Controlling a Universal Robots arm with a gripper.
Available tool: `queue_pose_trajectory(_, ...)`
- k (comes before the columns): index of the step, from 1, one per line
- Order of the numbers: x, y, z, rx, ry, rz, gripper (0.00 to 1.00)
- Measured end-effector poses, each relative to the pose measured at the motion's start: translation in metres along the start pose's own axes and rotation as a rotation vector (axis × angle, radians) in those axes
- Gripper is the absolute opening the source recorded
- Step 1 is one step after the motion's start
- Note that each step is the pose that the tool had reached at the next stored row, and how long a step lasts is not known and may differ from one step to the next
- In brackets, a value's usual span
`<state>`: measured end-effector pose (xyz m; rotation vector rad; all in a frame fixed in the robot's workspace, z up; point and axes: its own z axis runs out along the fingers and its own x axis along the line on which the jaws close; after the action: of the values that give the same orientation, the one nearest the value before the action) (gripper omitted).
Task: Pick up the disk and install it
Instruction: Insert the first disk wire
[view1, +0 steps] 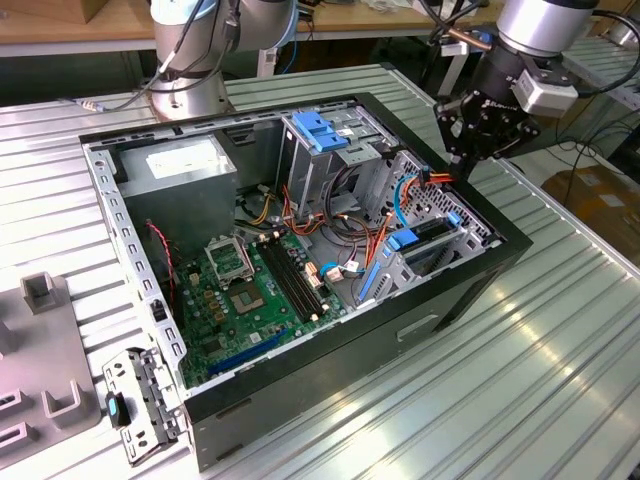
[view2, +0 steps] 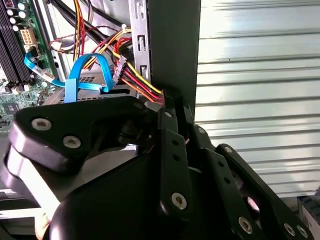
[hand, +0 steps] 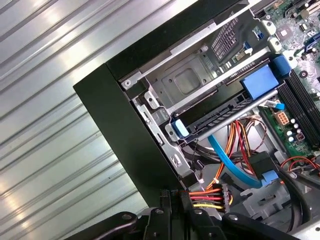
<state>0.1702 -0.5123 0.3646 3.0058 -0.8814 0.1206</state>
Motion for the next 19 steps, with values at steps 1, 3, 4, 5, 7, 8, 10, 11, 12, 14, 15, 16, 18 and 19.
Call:
queue_pose_trajectory(1, 0.0000, -0.0001, -0.0008, 0.0001, -0.0001, 0.000, 0.18)
queue_pose_trajectory(3, 0.0004, -0.0001, -0.0060, 0.0001, -0.0002, 0.000, 0.17)
queue_pose_trajectory(4, 0.0004, -0.0001, -0.0058, 0.0003, -0.0003, 0.000, 0.17)
queue_pose_trajectory(5, 0.0004, -0.0001, -0.0058, 0.0003, -0.0003, 0.000, 0.17)
queue_pose_trajectory(7, 0.0004, -0.0001, -0.0059, 0.0002, -0.0002, 0.001, 0.17)
queue_pose_trajectory(8, -0.0004, 0.0005, -0.0059, -0.0002, -0.0001, 0.006, 0.17)
queue_pose_trajectory(10, -0.0029, 0.0021, -0.0062, -0.0007, 0.0000, 0.011, 0.17)
queue_pose_trajectory(11, -0.0042, 0.0029, -0.0063, -0.0007, 0.0000, 0.012, 0.17)
queue_pose_trajectory(12, -0.0066, 0.0045, -0.0066, -0.0008, 0.0000, 0.012, 0.17)
queue_pose_trajectory(14, -0.0099, 0.0068, -0.0068, -0.0008, 0.0000, 0.013, 0.17)
queue_pose_trajectory(15, -0.0103, 0.0071, -0.0068, -0.0012, 0.0001, 0.019, 0.17)
queue_pose_trajectory(16, -0.0104, 0.0071, -0.0067, -0.0020, 0.0002, 0.031, 0.17)
queue_pose_trajectory(18, -0.0104, 0.0071, -0.0067, -0.0045, 0.0008, 0.061, 0.17)
queue_pose_trajectory(19, -0.0104, 0.0071, -0.0066, -0.0055, 0.0009, 0.074, 0.17)
